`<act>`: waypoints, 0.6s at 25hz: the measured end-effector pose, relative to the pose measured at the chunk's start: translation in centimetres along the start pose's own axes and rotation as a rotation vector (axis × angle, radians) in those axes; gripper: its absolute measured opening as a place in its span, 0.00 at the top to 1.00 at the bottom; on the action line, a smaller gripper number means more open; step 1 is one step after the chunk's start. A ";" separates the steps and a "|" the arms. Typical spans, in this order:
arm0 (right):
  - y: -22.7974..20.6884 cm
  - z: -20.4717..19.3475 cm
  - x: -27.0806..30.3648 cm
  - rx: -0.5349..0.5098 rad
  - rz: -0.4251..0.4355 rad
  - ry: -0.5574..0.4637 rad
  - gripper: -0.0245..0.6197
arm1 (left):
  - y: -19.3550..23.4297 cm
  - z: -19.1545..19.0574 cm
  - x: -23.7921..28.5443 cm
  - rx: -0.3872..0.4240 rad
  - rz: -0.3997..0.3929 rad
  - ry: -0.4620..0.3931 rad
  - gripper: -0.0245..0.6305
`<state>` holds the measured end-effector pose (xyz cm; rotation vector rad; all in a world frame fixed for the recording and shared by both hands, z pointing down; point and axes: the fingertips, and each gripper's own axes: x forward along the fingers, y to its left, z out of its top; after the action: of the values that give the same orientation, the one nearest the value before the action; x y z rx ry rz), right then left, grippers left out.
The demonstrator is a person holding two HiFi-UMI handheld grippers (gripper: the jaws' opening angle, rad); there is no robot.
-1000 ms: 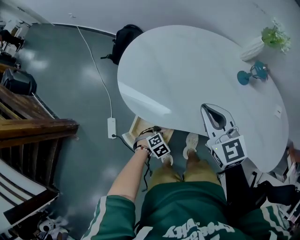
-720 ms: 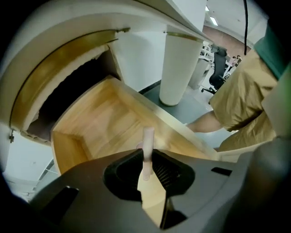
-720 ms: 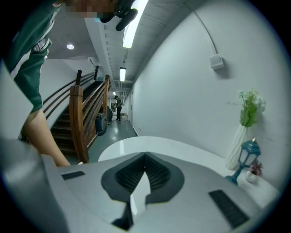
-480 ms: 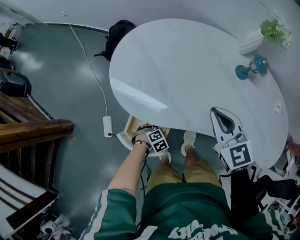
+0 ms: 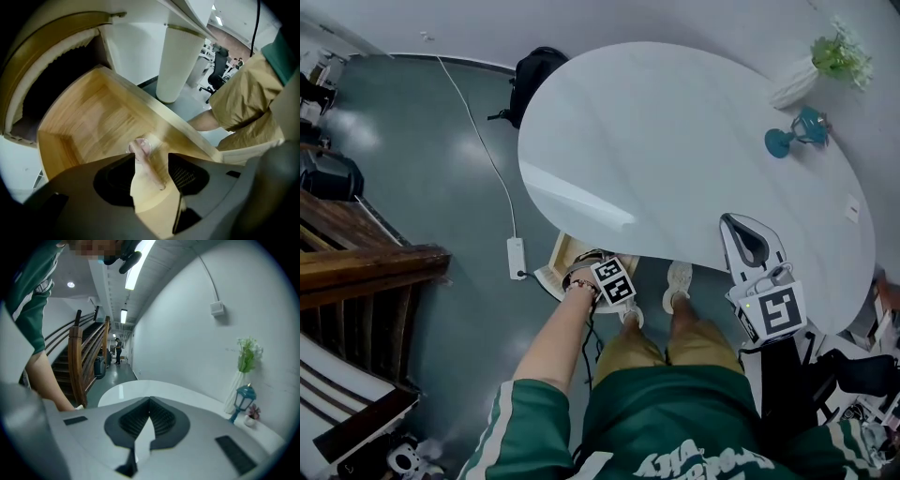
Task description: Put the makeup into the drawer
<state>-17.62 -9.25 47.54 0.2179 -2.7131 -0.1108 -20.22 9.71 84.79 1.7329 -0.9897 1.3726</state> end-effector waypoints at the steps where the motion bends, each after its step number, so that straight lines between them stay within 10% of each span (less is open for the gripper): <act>1: 0.2 0.1 0.1 0.000 0.003 -0.004 0.95 | 0.1 0.1 -0.4 -0.011 0.006 -0.011 0.62; 8: 2.2 2.3 1.1 -0.001 0.038 -0.060 0.95 | 1.3 -0.2 -5.5 -0.161 0.095 -0.112 0.60; 15: 4.8 6.1 2.5 0.005 0.081 -0.150 0.95 | 4.0 -2.1 -14.4 -0.477 0.262 -0.297 0.57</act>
<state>-22.99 -4.63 43.51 0.1047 -2.8673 -0.0999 -26.80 11.65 71.39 1.4987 -1.6084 0.9318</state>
